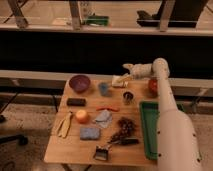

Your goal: Place fork in paper cup

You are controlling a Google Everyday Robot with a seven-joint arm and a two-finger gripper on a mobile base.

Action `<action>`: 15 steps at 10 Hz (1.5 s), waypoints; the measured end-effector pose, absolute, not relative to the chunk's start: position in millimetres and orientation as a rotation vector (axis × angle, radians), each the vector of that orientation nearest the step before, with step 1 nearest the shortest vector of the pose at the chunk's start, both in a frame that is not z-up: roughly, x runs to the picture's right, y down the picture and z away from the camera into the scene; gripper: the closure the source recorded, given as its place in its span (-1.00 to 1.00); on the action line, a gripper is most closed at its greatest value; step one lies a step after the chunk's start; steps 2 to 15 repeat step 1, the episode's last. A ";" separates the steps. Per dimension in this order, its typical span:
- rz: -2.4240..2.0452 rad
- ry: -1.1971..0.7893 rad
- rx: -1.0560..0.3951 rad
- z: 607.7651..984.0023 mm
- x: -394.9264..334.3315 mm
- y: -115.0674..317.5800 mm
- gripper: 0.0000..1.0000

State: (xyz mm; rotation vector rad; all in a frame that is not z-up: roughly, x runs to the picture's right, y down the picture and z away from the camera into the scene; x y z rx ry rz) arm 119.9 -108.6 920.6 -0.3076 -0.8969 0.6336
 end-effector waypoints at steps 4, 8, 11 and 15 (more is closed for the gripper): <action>0.611 -0.865 -0.287 911.4 121.4 -108.6 -0.57; 0.611 -0.865 -0.287 911.4 121.4 -108.6 -0.57; 0.611 -0.865 -0.287 911.4 121.4 -108.6 -0.57; 0.611 -0.865 -0.287 911.4 121.4 -108.6 -0.57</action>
